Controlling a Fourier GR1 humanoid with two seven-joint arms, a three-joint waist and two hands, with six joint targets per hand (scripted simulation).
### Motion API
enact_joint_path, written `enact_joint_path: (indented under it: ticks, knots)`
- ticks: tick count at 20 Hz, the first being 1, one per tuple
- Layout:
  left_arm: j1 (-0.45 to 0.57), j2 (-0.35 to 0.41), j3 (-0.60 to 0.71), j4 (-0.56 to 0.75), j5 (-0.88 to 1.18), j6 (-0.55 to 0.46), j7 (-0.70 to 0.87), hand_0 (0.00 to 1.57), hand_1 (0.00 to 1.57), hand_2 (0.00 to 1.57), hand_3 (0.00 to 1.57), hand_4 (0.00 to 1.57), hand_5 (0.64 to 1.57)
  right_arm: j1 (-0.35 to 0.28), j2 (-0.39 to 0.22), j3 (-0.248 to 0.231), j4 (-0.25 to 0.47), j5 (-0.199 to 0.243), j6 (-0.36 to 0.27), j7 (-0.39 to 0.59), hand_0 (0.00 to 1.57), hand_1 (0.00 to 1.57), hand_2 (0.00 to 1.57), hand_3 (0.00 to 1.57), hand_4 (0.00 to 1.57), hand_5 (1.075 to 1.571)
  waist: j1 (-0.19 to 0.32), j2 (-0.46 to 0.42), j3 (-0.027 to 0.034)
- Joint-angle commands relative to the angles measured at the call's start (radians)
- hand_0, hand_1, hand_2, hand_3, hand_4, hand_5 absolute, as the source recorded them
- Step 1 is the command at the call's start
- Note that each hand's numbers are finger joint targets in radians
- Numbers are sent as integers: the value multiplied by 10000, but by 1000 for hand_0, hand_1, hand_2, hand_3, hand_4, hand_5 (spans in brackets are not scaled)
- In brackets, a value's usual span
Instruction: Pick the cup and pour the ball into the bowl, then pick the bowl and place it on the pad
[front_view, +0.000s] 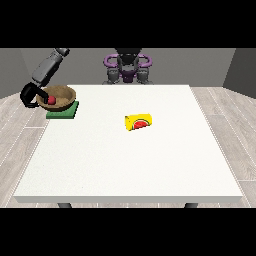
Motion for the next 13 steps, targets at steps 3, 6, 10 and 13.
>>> enact_joint_path:
  ticks: [3,6,10,13]
  knots:
    - [117,172,108,-336,94,185,38,0,0,0,0,0,1519,-258,-585,-316,305,-194,-25,179,726,726,649,1040,0,1539,-84,261,-4]
    - [451,-149,32,-747,240,288,190,0,0,0,0,0,1514,-98,-617,-219,473,-98,73,218,685,685,559,952,0,1531,35,-116,-5]
    - [164,288,103,397,153,-120,-106,0,0,0,0,0,1515,-729,-707,-198,-48,-272,244,792,325,325,400,517,0,1493,-282,-157,-19]
    - [605,-173,-160,282,-1,-135,-267,0,0,0,0,0,1515,-1197,-1372,-430,34,-554,580,1820,134,134,280,375,0,1467,-89,-599,-24]
